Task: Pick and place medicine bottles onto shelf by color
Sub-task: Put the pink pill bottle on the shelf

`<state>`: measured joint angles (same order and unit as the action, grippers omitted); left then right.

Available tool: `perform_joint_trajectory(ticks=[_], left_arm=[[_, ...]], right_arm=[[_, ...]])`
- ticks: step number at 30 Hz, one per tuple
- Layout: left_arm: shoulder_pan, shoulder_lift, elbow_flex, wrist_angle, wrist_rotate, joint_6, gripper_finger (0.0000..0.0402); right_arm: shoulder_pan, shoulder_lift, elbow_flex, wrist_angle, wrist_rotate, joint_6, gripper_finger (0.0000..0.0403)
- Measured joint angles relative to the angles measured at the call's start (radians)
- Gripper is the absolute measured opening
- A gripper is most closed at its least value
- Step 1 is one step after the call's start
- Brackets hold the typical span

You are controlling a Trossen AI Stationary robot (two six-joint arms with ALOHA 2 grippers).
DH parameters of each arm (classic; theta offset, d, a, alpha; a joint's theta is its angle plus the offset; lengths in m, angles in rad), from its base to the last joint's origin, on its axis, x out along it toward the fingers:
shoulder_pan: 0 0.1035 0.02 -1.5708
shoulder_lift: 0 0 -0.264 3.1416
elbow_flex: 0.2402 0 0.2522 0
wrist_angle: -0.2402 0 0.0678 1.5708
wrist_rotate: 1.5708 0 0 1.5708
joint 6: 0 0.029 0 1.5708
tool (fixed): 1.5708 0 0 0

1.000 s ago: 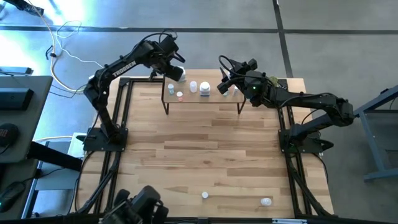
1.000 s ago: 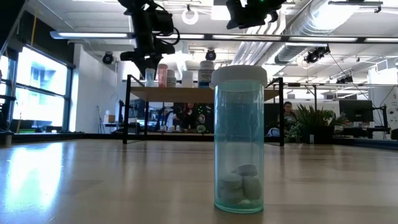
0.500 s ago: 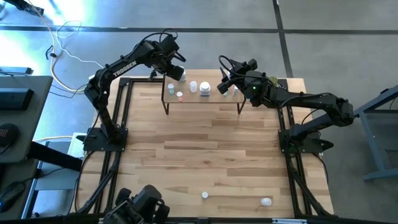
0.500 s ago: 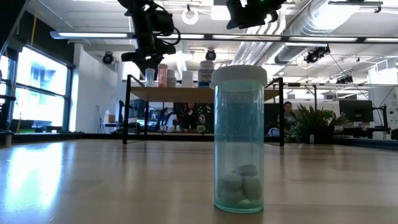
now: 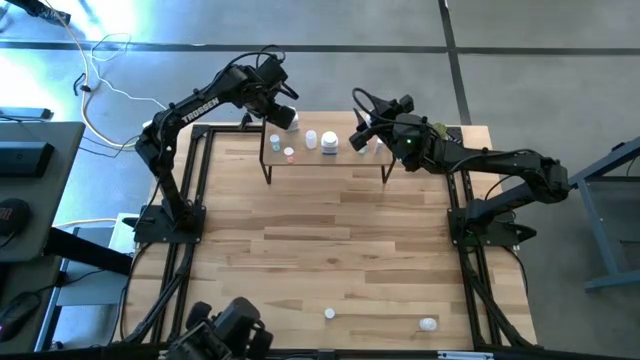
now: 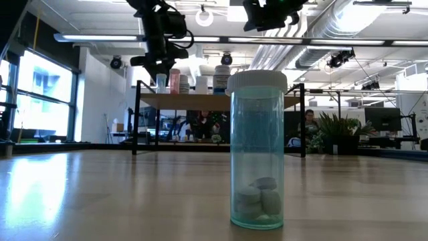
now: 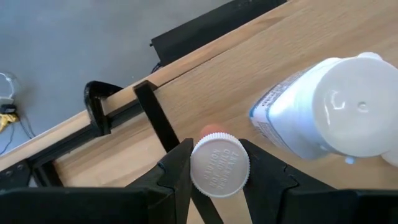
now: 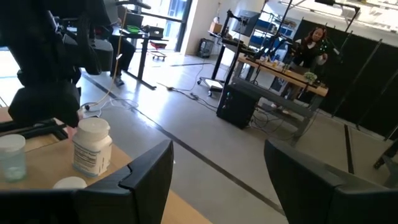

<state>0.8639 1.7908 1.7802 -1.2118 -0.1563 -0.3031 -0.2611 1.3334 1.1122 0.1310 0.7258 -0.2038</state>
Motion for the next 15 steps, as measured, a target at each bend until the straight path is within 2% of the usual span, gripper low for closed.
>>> perform_joint_trajectory(ticks=[12,15], left_arm=[[-0.008,0.002,0.000,0.000,-0.001,0.001,0.0110],[-0.008,0.002,0.000,0.000,0.024,0.001,0.0116]], right_arm=[[0.000,0.000,0.000,0.000,0.000,0.013,0.0244],[0.000,0.000,0.000,0.000,0.000,0.013,0.0244]])
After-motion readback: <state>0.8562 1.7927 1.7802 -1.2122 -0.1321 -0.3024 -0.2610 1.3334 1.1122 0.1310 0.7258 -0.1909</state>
